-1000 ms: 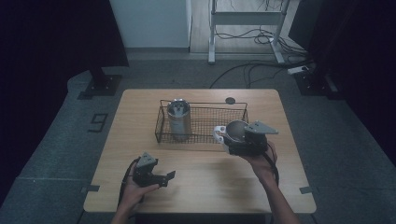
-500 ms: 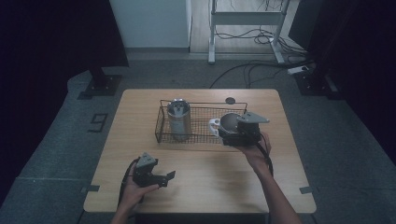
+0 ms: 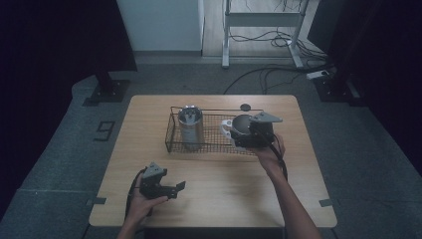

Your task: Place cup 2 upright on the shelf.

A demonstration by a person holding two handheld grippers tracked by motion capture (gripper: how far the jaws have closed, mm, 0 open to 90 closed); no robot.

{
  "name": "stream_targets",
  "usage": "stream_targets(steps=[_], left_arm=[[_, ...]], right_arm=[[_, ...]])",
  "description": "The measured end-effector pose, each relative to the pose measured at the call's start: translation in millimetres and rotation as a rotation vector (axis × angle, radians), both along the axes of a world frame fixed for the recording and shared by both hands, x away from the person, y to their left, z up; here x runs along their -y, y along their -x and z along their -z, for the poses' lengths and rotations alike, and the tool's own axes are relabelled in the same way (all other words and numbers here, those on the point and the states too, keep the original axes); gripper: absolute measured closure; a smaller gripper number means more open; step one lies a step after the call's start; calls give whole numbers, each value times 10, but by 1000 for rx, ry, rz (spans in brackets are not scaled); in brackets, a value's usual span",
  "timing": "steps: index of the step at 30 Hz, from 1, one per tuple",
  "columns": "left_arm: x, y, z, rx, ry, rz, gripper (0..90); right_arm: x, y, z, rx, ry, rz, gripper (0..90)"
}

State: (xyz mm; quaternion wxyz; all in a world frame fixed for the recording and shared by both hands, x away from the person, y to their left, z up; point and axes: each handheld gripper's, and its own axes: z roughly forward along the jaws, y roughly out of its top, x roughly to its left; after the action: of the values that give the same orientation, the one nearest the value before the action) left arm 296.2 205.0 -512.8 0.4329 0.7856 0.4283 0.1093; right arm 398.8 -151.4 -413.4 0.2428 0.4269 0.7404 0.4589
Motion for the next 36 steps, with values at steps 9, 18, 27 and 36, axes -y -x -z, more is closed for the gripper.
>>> stream_targets(steps=[9,18,27,36], left_arm=[[14,7,-1,0,-2,5,61],[18,7,7,-4,-4,8,63],[35,13,9,-6,-6,16,62],[38,22,2,-3,-2,19,63]], right_arm=[[30,-146,16,-7,-3,21,70],[39,-284,11,-16,3,37,70],[27,-408,24,-18,16,46,70],[22,-550,58,-30,13,53,70]])
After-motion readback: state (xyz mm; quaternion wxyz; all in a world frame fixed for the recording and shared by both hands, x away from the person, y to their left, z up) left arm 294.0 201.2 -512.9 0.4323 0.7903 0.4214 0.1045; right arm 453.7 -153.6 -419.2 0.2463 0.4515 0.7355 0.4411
